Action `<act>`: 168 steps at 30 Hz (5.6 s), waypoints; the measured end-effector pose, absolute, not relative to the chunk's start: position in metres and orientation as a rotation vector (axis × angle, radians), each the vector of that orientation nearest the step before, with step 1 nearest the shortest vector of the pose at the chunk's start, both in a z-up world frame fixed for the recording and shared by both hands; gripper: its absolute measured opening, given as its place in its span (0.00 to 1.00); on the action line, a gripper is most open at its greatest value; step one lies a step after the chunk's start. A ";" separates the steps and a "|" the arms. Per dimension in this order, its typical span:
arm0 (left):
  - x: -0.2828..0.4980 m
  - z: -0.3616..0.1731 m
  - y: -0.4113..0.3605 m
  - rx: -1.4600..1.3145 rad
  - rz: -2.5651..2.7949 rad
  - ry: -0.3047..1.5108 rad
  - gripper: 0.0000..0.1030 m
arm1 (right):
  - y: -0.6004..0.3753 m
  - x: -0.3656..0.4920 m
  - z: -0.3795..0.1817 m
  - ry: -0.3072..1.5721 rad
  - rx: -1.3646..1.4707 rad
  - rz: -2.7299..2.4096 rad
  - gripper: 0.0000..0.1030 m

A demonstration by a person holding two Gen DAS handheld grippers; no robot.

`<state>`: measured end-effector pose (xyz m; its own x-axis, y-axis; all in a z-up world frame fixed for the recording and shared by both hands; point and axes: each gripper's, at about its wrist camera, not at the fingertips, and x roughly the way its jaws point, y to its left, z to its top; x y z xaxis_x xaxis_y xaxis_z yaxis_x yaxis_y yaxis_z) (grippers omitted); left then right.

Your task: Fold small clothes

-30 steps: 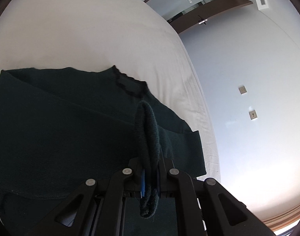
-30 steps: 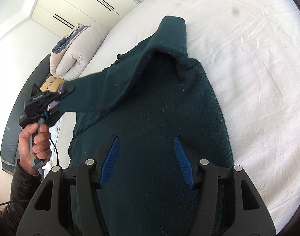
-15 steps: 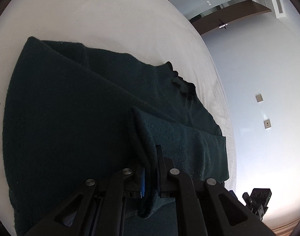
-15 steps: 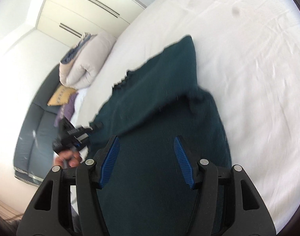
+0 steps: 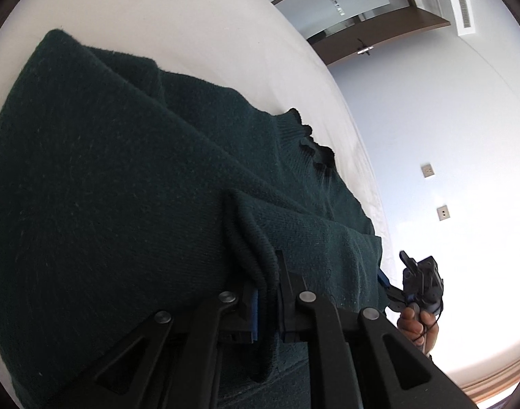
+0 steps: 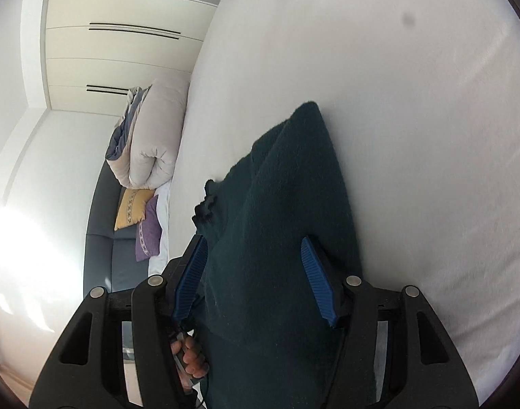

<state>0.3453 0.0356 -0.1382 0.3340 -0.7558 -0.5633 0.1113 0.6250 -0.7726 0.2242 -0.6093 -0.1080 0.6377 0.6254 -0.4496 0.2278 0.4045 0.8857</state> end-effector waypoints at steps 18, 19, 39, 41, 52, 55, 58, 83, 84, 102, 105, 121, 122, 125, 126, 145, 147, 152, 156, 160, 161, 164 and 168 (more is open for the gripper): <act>0.332 -0.138 0.051 -0.688 -0.681 1.007 0.11 | -0.626 0.259 -0.105 0.874 1.184 0.305 0.55; 0.332 -0.138 0.051 -0.689 -0.683 1.007 0.11 | -0.624 0.250 -0.104 0.881 1.176 0.323 0.55; 0.307 -0.081 0.082 -0.550 -0.519 0.971 0.69 | -0.585 0.075 -0.111 0.904 1.128 0.365 0.56; 0.296 -0.074 0.091 -0.518 -0.463 0.973 0.74 | -0.579 0.058 -0.106 0.897 1.103 0.347 0.56; 0.143 -0.055 0.144 -0.459 -0.433 1.022 0.78 | -0.563 -0.055 -0.065 0.890 0.922 0.256 0.56; 0.098 -0.068 0.157 -0.482 -0.431 1.080 0.76 | -0.562 -0.081 -0.061 0.894 0.915 0.249 0.56; 0.060 -0.084 0.168 -0.535 -0.456 1.138 0.74 | -0.564 -0.108 -0.061 0.895 0.923 0.237 0.56; 0.010 -0.114 0.173 -0.758 -0.641 1.321 0.42 | -0.573 -0.186 -0.073 0.989 0.937 0.234 0.56; 0.011 -0.114 0.172 -0.762 -0.640 1.318 0.41 | -0.574 -0.188 -0.073 0.992 0.935 0.231 0.56; 0.010 -0.122 0.176 -0.750 -0.607 1.306 0.07 | -0.588 -0.198 -0.096 1.161 0.964 0.208 0.56; 0.008 -0.122 0.178 -0.757 -0.611 1.300 0.07 | -0.582 -0.197 -0.098 1.181 0.964 0.236 0.55; 0.009 -0.100 0.187 -0.816 -0.658 1.204 0.06 | -0.572 -0.190 -0.079 1.124 0.926 0.276 0.08; 0.010 -0.095 0.188 -0.834 -0.671 1.184 0.06 | -0.571 -0.188 -0.074 1.109 0.925 0.283 0.07; 0.014 -0.082 0.190 -0.873 -0.699 1.133 0.06 | -0.572 -0.185 -0.060 1.058 0.942 0.309 0.07; 0.015 -0.078 0.190 -0.888 -0.708 1.115 0.06 | -0.572 -0.182 -0.054 1.035 0.950 0.320 0.07; 0.109 -0.027 0.201 -1.059 -0.711 0.891 0.06 | -0.594 -0.073 0.011 0.810 1.030 0.314 0.07; 0.126 -0.027 0.201 -1.074 -0.704 0.883 0.06 | -0.599 -0.050 0.014 0.803 1.033 0.299 0.07; 0.174 -0.023 0.192 -1.087 -0.690 0.869 0.06 | -0.606 0.005 0.019 0.784 1.029 0.275 0.07; 0.213 -0.019 0.180 -1.062 -0.678 0.872 0.06 | -0.612 0.056 0.025 0.778 1.005 0.247 0.07; 0.247 -0.022 0.173 -1.052 -0.659 0.884 0.06 | -0.617 0.109 0.026 0.769 0.987 0.215 0.07; 0.255 -0.023 0.172 -1.048 -0.652 0.885 0.06 | -0.618 0.118 0.026 0.769 0.984 0.207 0.07; 0.277 -0.029 0.168 -1.041 -0.628 0.889 0.06 | -0.621 0.155 0.021 0.769 0.979 0.188 0.07; 0.304 -0.046 0.163 -1.049 -0.595 0.920 0.06 | -0.616 0.205 0.010 0.798 0.948 0.162 0.07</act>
<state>0.3044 0.1632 -0.0462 0.5063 -0.7888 -0.3486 -0.0049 0.4016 -0.9158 0.2050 -0.6162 0.0102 0.7091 0.4550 -0.5387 0.2084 0.5946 0.7765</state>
